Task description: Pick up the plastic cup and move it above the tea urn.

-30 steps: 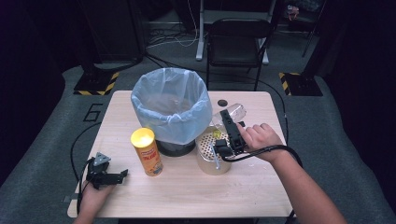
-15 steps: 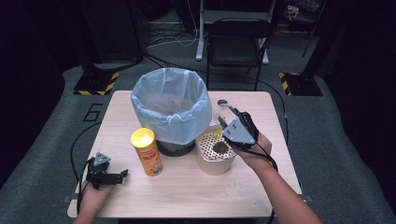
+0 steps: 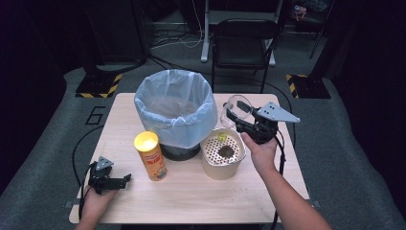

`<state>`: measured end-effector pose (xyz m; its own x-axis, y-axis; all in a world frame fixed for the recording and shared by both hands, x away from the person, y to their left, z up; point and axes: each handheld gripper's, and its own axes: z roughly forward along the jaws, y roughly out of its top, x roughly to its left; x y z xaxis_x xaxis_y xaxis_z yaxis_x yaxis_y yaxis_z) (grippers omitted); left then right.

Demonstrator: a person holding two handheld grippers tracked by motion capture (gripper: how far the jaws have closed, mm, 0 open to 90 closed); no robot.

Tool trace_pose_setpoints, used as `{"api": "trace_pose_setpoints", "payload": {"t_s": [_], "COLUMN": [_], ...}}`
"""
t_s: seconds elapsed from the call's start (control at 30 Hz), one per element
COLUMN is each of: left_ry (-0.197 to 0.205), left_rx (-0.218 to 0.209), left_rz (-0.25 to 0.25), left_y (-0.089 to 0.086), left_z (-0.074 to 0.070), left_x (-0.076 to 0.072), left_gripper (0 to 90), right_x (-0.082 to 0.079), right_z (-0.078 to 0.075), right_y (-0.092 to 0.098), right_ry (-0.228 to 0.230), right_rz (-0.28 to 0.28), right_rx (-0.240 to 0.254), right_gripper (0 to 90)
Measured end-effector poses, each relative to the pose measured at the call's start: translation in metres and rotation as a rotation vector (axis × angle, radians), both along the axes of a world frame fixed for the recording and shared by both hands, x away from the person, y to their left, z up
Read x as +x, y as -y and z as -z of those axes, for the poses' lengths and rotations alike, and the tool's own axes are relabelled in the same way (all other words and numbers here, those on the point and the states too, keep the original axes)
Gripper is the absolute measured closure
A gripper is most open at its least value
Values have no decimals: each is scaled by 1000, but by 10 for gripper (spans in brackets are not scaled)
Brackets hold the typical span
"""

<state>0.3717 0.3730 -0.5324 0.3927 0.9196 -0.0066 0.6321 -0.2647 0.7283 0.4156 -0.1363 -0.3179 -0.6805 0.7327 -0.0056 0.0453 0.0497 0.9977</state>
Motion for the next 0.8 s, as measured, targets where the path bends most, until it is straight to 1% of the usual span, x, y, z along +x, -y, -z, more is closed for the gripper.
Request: {"api": "trace_pose_setpoints", "payload": {"t_s": [0.03, 0.07, 0.1, 0.13, 0.17, 0.2, 0.27, 0.3, 0.33, 0.4, 0.43, 0.47, 0.5, 0.57, 0.6, 0.7, 0.73, 0.77, 0.8], "left_ry": [0, 0, 0, 0, 0, 0, 0, 0, 0, 0, 0, 0, 0, -1, 0, 0, 0, 0, 0], "left_rx": [0, 0, 0, 0, 0, 0, 0, 0, 0, 0, 0, 0, 0, 0, 0, 0, 0, 0, 0], "left_rz": [0, 0, 0, 0, 0, 0, 0, 0, 0, 0, 0, 0, 0, 0, 0, 0, 0, 0, 0], "left_y": [0, 0, 0, 0, 0, 0, 0, 0, 0, 0, 0, 0, 0, 0, 0, 0, 0, 0, 0], "left_z": [0, 0, 0, 0, 0, 0, 0, 0, 0, 0, 0, 0, 0, 0, 0, 0, 0, 0, 0], "left_x": [0, 0, 0, 0, 0, 0, 0, 0, 0, 0, 0, 0, 0, 0, 0, 0, 0, 0, 0], "left_gripper": [20, 20, 20, 20, 20, 20, 20, 20, 20, 20, 20, 20, 20, 20, 20, 20, 20, 20, 20], "right_x": [-1, -1, -1, -2, -2, -2, -4, -6, -6, -7, -7, -6, -6, -5, -3, 2, 4, 4, 8], "right_z": [-4, -4, -13, -15, -19, -19, -29, -37, -41, -49, -49, -57, -57, -63, -70, -80, -83, -83, -87], "right_y": [0, 0, -1, -3, -4, -4, -8, -12, -13, -16, -16, -19, -19, -22, -27, -36, -39, -39, -46], "right_ry": [-4, -4, 4, 2, 22, 22, 39, 51, 55, 52, 52, 64, 64, 60, 69, 85, 75, 75, 81], "right_rz": [-1, -1, -15, -15, -14, -14, -23, -30, -30, -35, -35, -43, -43, -52, -50, -53, -54, -54, -60], "right_rx": [10, 10, 3, -4, -30, -30, -61, -65, -68, -65, -65, -65, -65, -58, -68, -80, -77, -77, -71], "right_gripper": [489, 489, 490, 489, 489, 489, 489, 489, 489, 489, 489, 488, 488, 488, 488, 488, 488, 488, 488]}}
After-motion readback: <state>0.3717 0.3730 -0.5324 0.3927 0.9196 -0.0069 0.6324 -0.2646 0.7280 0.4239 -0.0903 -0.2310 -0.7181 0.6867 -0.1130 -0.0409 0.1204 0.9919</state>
